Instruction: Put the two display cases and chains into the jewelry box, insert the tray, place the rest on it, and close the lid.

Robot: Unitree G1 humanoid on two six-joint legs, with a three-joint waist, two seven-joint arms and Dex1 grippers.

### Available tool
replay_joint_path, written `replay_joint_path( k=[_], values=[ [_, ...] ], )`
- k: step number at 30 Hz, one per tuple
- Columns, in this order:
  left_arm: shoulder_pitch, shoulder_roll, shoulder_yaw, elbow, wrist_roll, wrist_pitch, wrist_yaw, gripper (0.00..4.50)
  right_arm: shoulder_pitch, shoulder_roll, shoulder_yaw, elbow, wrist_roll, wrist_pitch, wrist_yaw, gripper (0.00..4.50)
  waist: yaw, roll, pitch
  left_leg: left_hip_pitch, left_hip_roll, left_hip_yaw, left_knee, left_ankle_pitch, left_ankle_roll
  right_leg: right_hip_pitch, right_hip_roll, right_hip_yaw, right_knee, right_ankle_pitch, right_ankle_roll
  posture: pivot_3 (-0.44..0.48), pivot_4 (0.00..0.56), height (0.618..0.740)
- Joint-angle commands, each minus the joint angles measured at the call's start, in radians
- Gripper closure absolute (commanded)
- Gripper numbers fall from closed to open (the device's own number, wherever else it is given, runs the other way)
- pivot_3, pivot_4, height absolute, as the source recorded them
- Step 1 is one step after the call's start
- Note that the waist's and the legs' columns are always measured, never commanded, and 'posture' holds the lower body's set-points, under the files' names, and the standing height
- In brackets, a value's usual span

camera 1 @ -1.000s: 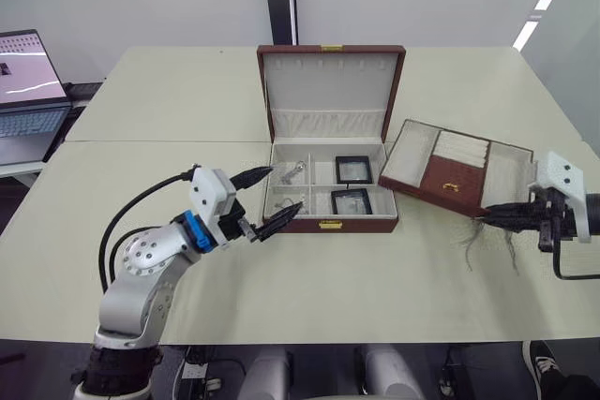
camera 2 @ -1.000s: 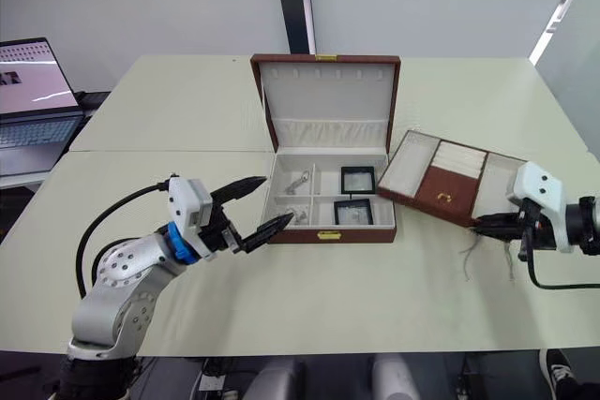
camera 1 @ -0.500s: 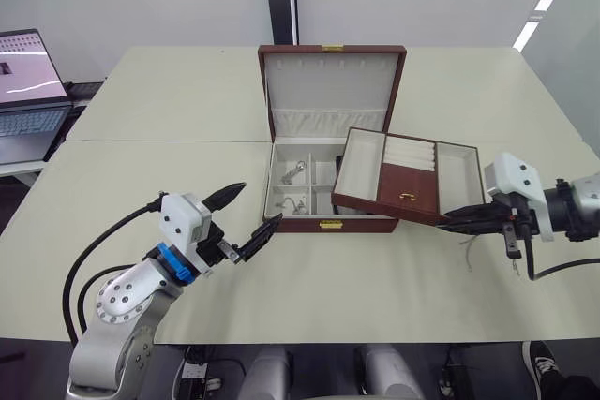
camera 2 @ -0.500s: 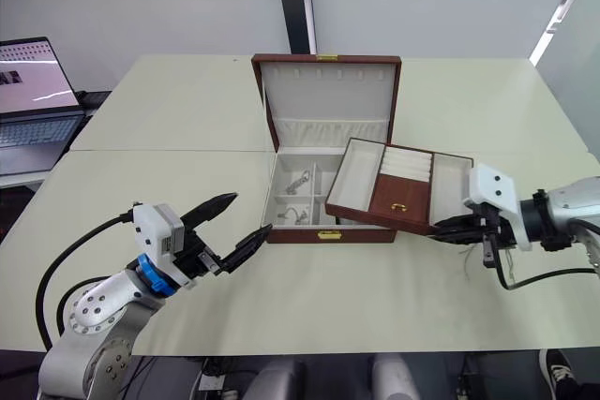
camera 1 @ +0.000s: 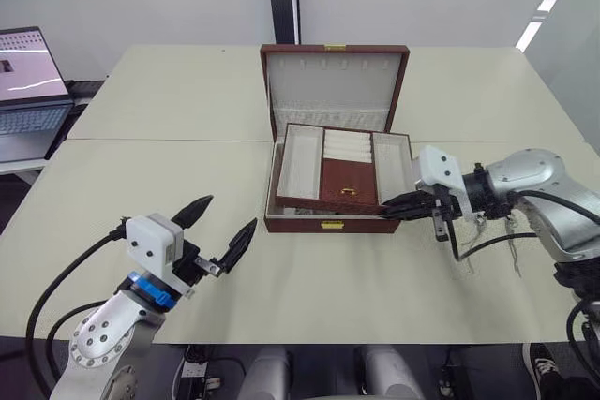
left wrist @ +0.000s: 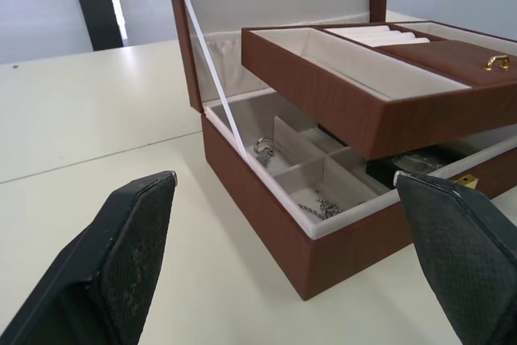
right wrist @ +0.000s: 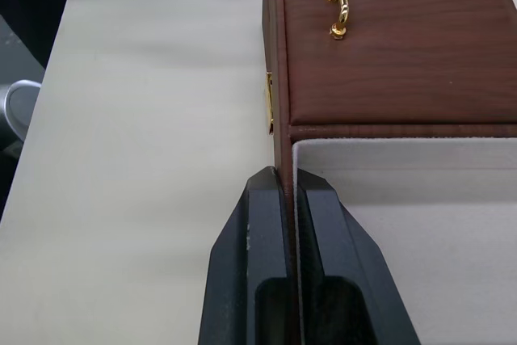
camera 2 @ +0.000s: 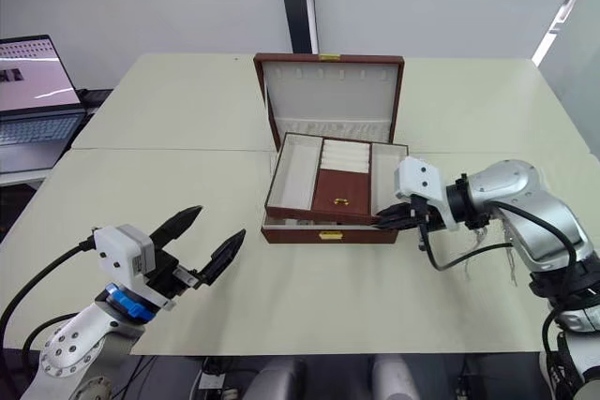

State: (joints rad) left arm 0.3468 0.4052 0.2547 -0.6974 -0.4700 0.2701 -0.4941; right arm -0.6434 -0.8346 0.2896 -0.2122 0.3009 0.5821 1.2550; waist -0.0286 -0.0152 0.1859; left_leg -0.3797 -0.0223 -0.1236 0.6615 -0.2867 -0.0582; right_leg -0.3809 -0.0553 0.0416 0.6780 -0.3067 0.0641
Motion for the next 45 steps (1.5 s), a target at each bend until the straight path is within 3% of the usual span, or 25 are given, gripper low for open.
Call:
replay_joint_path(
  k=[1,12,45],
  values=[
    [0.009,-0.011,0.011,-0.051,0.004,-0.029,0.021,0.00,-0.052,0.031,0.027,0.008,-0.042,-0.011,-0.018,4.49,0.000,0.000,0.000,0.000,0.000,0.000,0.000,0.000,0.000,0.000,0.000,0.000,0.000,0.000,0.000,0.000,0.150,0.740],
    [0.040,-0.028,0.012,-0.060,0.006,-0.053,0.038,0.00,-0.109,0.100,0.081,0.083,-0.119,-0.039,-0.019,4.49,0.000,0.000,0.000,0.000,0.000,0.000,0.000,0.000,0.000,-0.001,0.000,0.000,0.000,0.000,0.000,0.000,0.150,0.740],
    [0.019,-0.033,-0.025,-0.020,0.040,-0.087,0.024,0.00,-0.091,0.095,0.058,0.153,-0.135,-0.102,-0.003,4.49,0.000,0.000,0.000,-0.001,0.000,0.000,0.000,0.000,0.000,-0.001,0.000,0.000,0.000,0.000,0.000,0.000,0.150,0.740]
  ],
)
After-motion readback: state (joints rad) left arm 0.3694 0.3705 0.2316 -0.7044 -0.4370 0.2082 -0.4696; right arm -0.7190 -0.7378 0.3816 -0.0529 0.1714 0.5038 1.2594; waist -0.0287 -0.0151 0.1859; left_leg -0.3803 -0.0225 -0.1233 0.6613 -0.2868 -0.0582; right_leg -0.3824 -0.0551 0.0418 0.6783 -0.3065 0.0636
